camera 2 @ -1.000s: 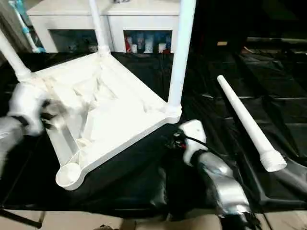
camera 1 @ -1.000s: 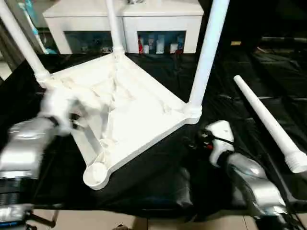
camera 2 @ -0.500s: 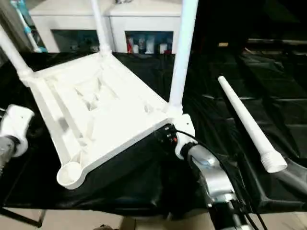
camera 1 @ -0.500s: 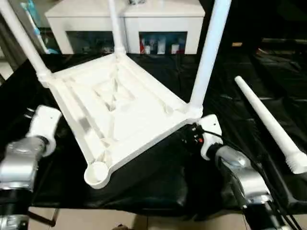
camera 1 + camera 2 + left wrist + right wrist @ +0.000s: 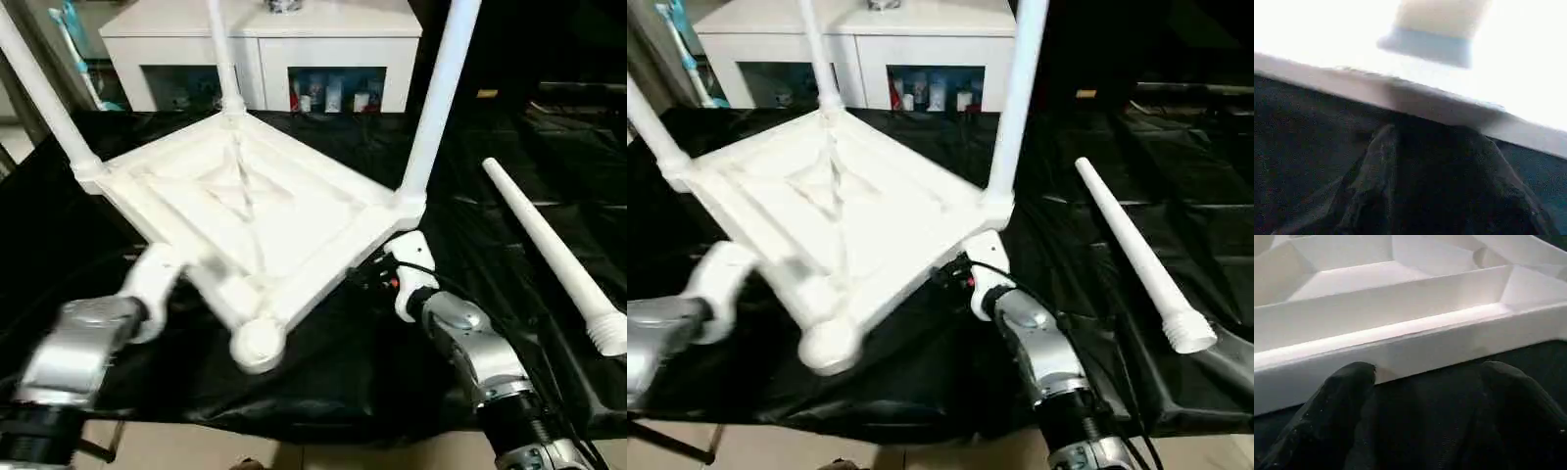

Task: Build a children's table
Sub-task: Rotate table base, then pick table leg

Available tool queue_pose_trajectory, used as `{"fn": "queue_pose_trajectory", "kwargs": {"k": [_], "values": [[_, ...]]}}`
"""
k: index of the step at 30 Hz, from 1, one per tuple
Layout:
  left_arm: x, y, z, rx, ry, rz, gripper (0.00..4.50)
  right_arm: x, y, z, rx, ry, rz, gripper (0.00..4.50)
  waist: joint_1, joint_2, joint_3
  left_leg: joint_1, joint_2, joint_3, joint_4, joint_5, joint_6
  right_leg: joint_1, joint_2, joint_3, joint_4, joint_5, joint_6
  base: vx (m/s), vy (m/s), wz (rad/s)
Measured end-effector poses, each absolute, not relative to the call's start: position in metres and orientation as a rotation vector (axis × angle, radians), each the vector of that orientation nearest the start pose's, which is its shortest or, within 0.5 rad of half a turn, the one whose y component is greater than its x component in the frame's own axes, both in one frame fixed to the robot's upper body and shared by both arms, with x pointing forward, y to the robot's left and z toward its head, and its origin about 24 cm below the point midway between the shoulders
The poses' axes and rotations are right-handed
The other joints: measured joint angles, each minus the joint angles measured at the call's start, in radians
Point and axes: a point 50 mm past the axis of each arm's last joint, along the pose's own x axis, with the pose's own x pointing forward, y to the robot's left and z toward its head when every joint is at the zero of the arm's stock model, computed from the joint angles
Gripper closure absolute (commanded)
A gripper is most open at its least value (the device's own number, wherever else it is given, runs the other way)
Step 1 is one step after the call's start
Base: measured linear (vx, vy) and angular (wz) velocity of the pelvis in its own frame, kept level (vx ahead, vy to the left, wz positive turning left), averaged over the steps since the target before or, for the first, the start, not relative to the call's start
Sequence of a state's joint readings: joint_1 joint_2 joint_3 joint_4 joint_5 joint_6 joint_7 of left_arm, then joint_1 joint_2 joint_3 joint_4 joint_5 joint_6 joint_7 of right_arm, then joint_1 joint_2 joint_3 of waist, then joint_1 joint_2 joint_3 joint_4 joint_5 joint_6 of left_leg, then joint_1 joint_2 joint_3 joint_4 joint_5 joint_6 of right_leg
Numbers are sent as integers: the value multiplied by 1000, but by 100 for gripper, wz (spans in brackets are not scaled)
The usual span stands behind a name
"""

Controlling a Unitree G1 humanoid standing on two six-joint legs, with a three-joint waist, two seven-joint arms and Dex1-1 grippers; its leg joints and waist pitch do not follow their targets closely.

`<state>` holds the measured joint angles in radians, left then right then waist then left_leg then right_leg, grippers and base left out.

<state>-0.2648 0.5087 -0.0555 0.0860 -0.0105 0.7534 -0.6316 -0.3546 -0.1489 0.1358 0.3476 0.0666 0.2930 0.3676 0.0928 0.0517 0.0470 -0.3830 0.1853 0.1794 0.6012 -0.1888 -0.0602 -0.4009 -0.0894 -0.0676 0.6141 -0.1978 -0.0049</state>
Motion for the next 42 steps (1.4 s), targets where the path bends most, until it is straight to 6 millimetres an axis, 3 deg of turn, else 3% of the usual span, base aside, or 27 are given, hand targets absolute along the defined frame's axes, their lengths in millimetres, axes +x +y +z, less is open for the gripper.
{"fn": "queue_pose_trajectory", "kwargs": {"k": [14,18,24,28,33,42], "values": [[281,143,38,258,603,-805,246,313,-150,42,-184,415,354,55,-4,6,-2,0,-3,0,1,2,2,1,-3,1,0,2,3,0,0,0],[282,144,40,273,570,-833,246,322,-176,57,-233,446,273,55,-7,9,0,0,-3,-1,1,2,1,0,-2,1,1,3,4,0,0,0],[283,146,47,271,521,-862,239,338,-213,88,-246,441,147,9,-5,9,0,-1,-3,-1,1,3,2,0,-2,1,1,3,4,0,0,0],[283,149,65,241,448,-906,239,345,-252,104,-295,510,43,3,-3,9,0,-2,-4,0,1,4,3,0,-2,1,1,3,4,0,0,0],[276,135,91,216,336,-1053,239,343,-285,101,-301,671,-41,3,-5,8,0,-2,-3,0,2,6,6,-1,-2,1,2,3,3,0,0,0],[270,128,98,207,316,-1116,239,333,-320,91,-267,826,-128,3,-10,5,2,-2,-2,1,6,7,8,-2,-2,1,7,3,3,0,0,0]]}}
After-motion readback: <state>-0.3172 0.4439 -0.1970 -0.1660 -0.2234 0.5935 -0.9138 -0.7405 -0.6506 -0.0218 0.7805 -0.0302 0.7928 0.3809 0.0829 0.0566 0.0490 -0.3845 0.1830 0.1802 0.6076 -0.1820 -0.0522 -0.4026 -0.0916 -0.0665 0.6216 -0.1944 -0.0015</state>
